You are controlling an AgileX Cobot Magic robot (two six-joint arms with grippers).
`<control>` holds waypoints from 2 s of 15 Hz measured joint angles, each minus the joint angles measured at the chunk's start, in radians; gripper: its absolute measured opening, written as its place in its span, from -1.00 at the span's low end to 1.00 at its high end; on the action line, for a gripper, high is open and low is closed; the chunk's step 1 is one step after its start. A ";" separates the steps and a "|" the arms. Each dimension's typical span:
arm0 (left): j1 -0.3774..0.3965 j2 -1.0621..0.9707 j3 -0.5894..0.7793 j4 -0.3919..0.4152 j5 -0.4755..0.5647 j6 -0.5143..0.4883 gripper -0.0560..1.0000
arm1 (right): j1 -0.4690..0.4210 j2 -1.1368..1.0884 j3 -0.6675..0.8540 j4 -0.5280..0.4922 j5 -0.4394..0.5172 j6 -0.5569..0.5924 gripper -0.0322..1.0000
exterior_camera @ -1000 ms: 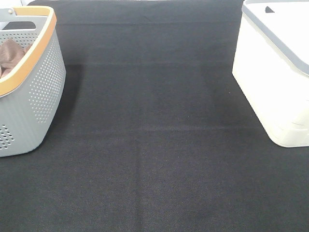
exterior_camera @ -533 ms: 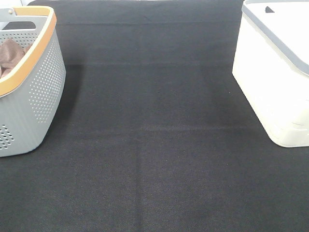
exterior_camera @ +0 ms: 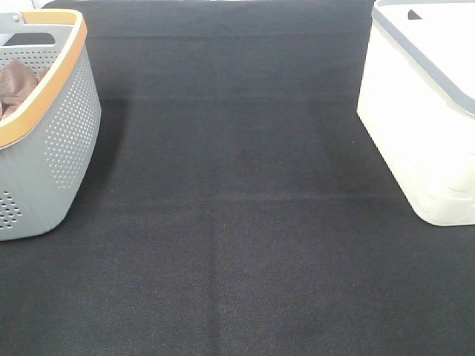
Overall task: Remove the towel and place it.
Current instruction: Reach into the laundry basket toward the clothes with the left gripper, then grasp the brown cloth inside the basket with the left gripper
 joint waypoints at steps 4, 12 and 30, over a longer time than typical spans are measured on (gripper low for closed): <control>0.000 0.352 -0.034 0.078 -0.314 -0.104 0.45 | 0.000 0.000 0.000 0.000 0.000 0.000 0.05; 0.000 1.087 -0.389 0.095 -0.370 -0.361 0.45 | 0.000 0.000 0.000 0.000 0.000 0.000 0.05; 0.241 1.614 -0.776 -0.100 -0.214 -0.594 0.45 | 0.000 0.000 0.000 0.000 0.000 0.000 0.05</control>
